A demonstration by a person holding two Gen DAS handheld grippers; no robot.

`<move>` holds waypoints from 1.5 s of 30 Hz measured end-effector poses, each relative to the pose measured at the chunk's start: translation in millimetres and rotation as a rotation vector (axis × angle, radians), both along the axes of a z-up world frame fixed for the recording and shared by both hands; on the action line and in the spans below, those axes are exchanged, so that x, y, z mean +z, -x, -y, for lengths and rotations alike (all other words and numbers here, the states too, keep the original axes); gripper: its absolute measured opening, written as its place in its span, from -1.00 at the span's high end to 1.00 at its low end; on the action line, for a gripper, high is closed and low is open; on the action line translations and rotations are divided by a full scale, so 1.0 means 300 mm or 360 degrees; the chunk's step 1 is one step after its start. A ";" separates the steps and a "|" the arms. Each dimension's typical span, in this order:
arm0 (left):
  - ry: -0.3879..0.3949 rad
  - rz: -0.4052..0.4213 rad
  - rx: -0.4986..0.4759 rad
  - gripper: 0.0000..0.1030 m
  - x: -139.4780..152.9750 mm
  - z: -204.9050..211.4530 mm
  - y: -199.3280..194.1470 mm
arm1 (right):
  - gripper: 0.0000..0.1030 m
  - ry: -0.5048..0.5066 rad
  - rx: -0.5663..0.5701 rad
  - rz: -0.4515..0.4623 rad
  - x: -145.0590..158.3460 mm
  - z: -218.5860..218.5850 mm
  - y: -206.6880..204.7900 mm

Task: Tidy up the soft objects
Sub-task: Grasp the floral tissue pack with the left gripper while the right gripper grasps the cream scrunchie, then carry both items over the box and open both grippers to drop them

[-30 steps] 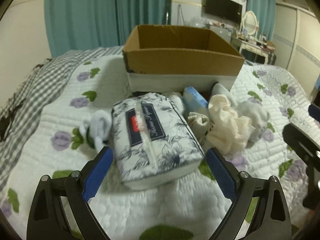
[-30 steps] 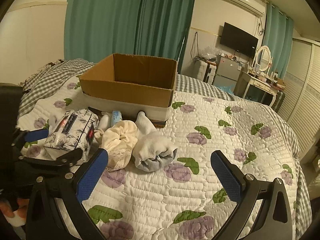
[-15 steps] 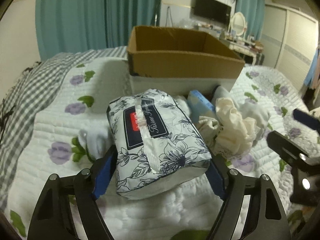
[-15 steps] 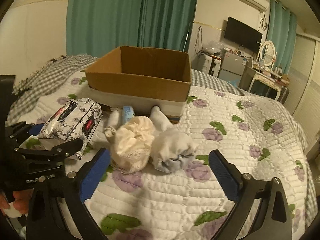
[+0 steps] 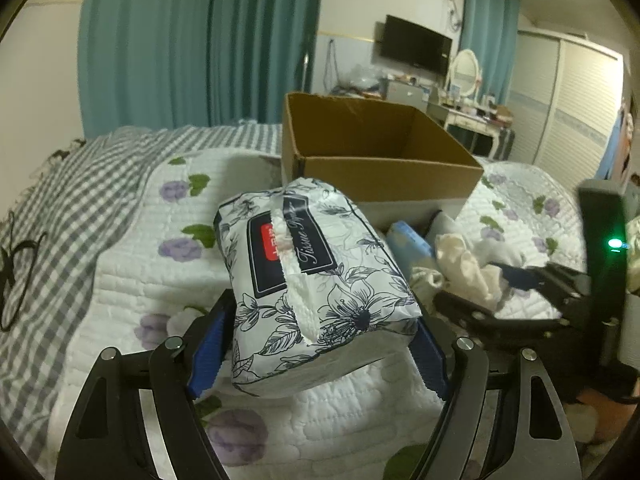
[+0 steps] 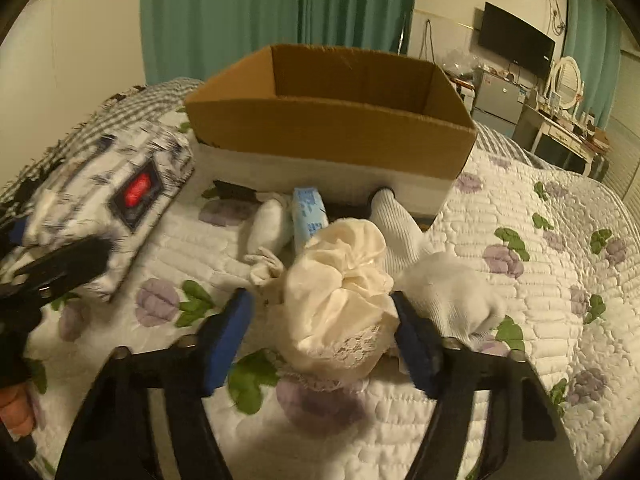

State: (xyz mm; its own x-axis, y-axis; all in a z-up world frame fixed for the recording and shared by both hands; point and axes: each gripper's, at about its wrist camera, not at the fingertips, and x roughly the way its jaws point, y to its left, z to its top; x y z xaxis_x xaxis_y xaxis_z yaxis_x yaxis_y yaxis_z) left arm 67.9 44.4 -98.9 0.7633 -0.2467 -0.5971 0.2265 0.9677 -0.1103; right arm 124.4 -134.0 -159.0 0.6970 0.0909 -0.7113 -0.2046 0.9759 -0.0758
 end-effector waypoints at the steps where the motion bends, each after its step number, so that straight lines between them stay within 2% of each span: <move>1: -0.0003 0.0006 -0.0010 -0.52 0.001 0.004 0.001 | 0.13 0.0007 -0.0004 -0.0026 -0.011 0.004 -0.005; 2: 0.0000 0.0011 -0.0016 -0.52 0.004 0.005 0.005 | 0.31 0.0014 -0.0009 -0.0039 -0.019 0.006 -0.007; 5: -0.0013 0.0015 -0.0016 -0.52 0.010 0.007 0.013 | 0.47 -0.0019 0.0003 -0.0010 -0.002 0.016 0.017; 8: -0.0062 0.0019 -0.0017 -0.52 0.016 0.020 0.028 | 0.49 -0.0064 0.0012 0.0040 0.035 0.029 0.055; 11: -0.0036 0.0009 -0.0046 -0.52 0.034 0.025 0.044 | 0.51 -0.0109 0.0025 0.0096 0.084 0.039 0.098; 16: -0.0046 0.0073 -0.0063 -0.52 0.122 0.044 0.064 | 0.51 -0.0195 0.0047 0.0219 0.192 0.052 0.144; 25: -0.0066 0.0138 -0.0071 -0.52 0.242 0.063 0.025 | 0.51 -0.0355 0.0118 0.0340 0.367 0.089 0.128; 30: -0.0089 0.0229 -0.0067 -0.52 0.324 0.090 -0.049 | 0.51 -0.0282 0.0171 0.0427 0.478 0.088 0.026; 33: -0.0075 0.0274 -0.0069 -0.52 0.376 0.110 -0.132 | 0.51 -0.0246 0.0179 0.0460 0.531 0.095 -0.087; 36: -0.0145 0.0314 -0.0055 -0.52 0.396 0.149 -0.240 | 0.51 -0.0268 0.0173 0.0444 0.550 0.107 -0.211; 40: -0.0196 0.0272 -0.0044 -0.52 0.354 0.190 -0.397 | 0.51 -0.0302 0.0159 0.0392 0.517 0.120 -0.363; 45: -0.0239 0.0139 -0.0034 -0.52 0.219 0.249 -0.576 | 0.51 -0.0308 0.0145 0.0280 0.395 0.138 -0.526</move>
